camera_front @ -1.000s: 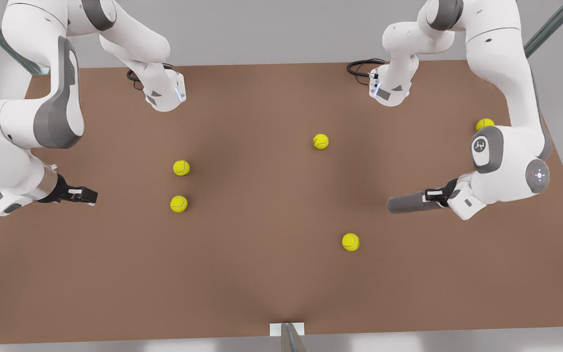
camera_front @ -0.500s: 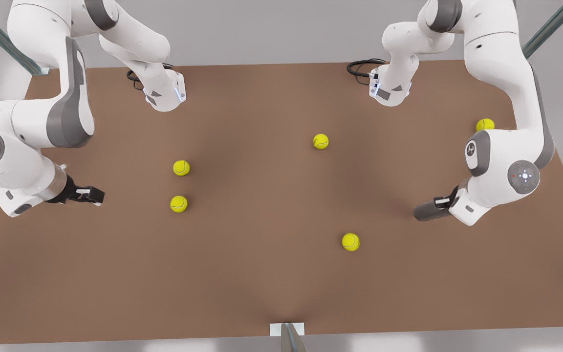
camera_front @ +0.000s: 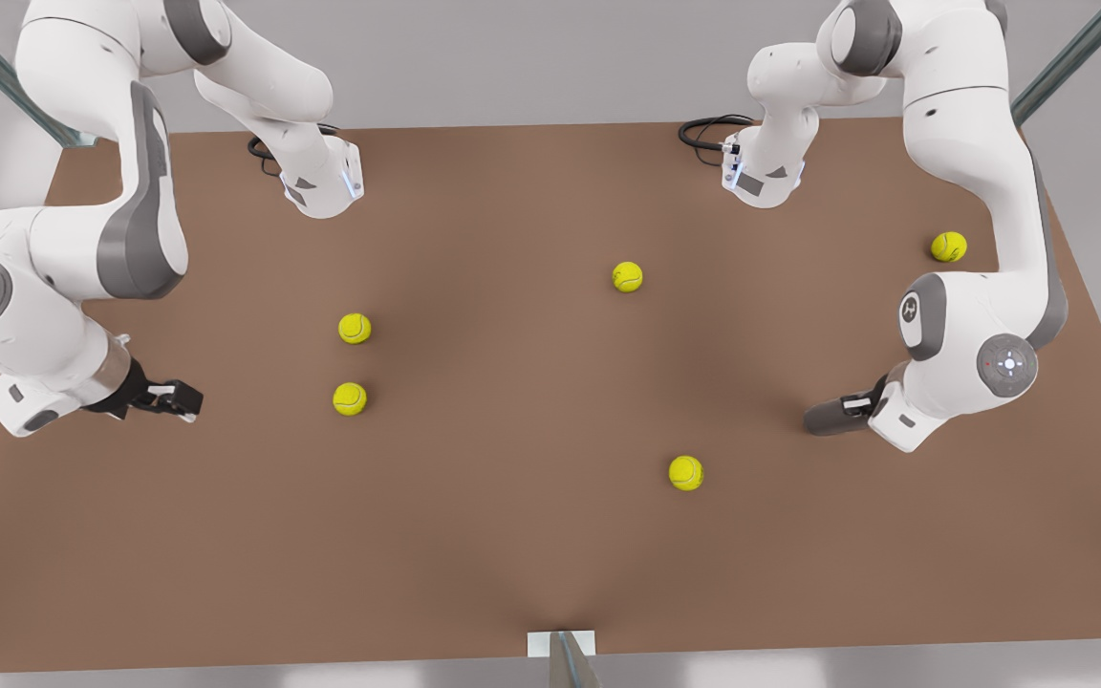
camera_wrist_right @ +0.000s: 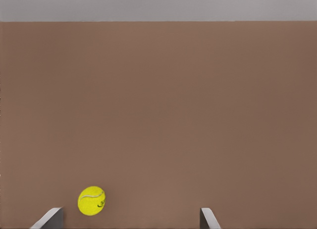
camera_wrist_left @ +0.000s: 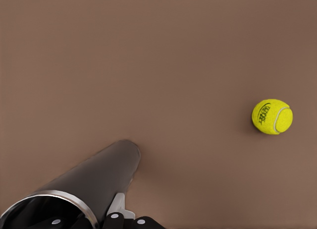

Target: Put the tennis tube upright

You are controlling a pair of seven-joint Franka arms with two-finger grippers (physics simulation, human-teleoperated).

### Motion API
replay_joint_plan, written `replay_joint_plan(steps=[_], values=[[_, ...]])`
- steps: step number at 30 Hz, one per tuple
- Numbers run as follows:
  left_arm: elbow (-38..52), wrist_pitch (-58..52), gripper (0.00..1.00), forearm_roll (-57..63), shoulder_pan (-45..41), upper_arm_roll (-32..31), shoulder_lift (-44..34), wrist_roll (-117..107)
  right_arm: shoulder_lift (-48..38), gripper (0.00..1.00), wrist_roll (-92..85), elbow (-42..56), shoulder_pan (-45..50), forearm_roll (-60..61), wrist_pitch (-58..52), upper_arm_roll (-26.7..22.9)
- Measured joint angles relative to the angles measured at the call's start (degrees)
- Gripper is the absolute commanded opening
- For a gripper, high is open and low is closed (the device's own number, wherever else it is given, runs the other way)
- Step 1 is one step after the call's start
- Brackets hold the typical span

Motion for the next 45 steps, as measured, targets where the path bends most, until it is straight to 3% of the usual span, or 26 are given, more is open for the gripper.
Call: replay_joint_plan(steps=[1, 3, 4, 30, 37, 45], values=[[0.0, 0.0, 0.21, 0.0, 0.0, 0.0, 0.0, 0.1, 0.0, 1.00, 0.0, 0.0, 0.0, 0.0, 0.0, 0.0], [0.0, -0.2, 0.81, -0.1, 0.0, 0.0, 0.0, 0.1, -0.1, 1.00, 0.5, 0.0, 0.0, 0.1, -0.6, 0.0], [0.0, -0.3, 1.00, -0.2, 0.0, 0.0, 0.0, 0.1, -0.1, 1.00, 0.6, 0.1, 0.0, 0.1, -0.6, 0.0], [0.4, -2.9, 1.00, 0.0, -0.7, 0.0, -2.0, -1.1, -0.1, 1.00, 0.3, 0.0, 1.2, 1.7, -1.5, 0.1], [12.4, -13.2, 1.00, 0.1, -0.1, 0.1, -2.7, -0.6, -0.1, 1.00, 0.3, 0.0, 1.1, 1.7, -1.5, 0.1], [13.0, -14.5, 1.00, 0.2, -0.3, 0.1, -4.7, -0.5, -0.1, 1.00, 0.6, 0.1, 1.1, 1.8, -1.5, 0.1]])
